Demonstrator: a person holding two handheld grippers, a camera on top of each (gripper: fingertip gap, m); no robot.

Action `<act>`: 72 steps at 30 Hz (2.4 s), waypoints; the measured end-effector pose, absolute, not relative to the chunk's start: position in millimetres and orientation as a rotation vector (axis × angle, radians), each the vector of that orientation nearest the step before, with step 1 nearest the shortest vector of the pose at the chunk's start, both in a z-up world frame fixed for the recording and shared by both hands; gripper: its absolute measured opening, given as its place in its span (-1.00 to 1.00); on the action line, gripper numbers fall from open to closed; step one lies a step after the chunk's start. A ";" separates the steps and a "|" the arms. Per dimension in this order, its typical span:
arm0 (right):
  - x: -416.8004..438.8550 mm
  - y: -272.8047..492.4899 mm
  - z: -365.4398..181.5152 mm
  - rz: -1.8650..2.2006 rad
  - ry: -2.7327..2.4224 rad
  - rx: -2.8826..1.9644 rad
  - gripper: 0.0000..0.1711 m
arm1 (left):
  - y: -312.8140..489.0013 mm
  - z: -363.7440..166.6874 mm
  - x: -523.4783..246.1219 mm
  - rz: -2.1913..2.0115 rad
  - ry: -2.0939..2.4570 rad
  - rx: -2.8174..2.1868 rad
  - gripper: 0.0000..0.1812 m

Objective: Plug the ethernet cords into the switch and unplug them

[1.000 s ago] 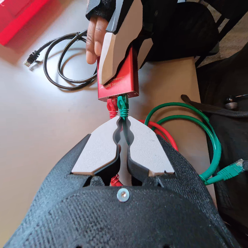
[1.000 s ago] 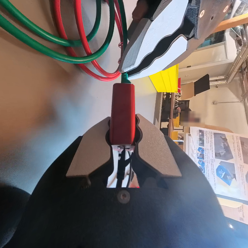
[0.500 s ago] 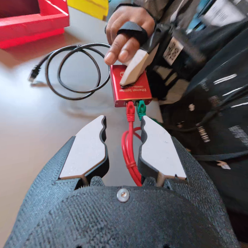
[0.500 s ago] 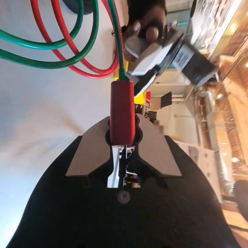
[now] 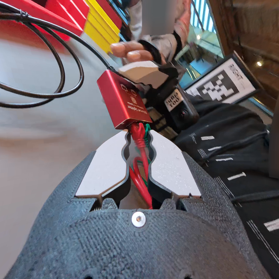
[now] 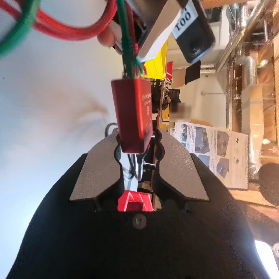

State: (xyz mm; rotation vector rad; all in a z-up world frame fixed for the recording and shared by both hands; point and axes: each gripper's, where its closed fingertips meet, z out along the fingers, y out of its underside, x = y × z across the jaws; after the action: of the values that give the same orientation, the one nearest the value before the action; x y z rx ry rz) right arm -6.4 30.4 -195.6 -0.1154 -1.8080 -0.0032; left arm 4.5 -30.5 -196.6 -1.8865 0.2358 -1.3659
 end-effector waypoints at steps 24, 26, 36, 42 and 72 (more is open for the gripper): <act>24.9 186.2 -14.9 0.016 -1.644 -0.778 -0.67 | -50.7 -136.5 -98.7 -0.784 -0.132 -1.531 -0.64; 34.3 232.2 9.1 -0.211 -1.633 -0.808 -0.70 | -49.1 -151.9 -90.0 -0.805 -0.118 -1.586 -0.64; 79.1 425.7 12.7 -1.502 -1.695 -1.000 -0.69 | -38.9 -183.4 -62.8 -0.796 -0.019 -1.733 -0.66; 72.9 486.3 -55.3 -1.891 -1.716 -1.050 -0.68 | -38.5 -203.2 -51.5 -0.759 0.051 -1.824 -0.68; -11.0 300.5 -162.4 0.001 -2.048 -1.500 -0.29 | -40.4 -216.7 -89.0 -0.223 0.187 -1.972 -0.58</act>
State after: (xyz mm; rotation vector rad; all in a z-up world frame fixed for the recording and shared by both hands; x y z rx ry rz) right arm -11.0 300.5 -162.4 -1.5000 -2.0479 0.0006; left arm -89.0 -40.4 -216.7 -1.9715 0.1874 -0.2227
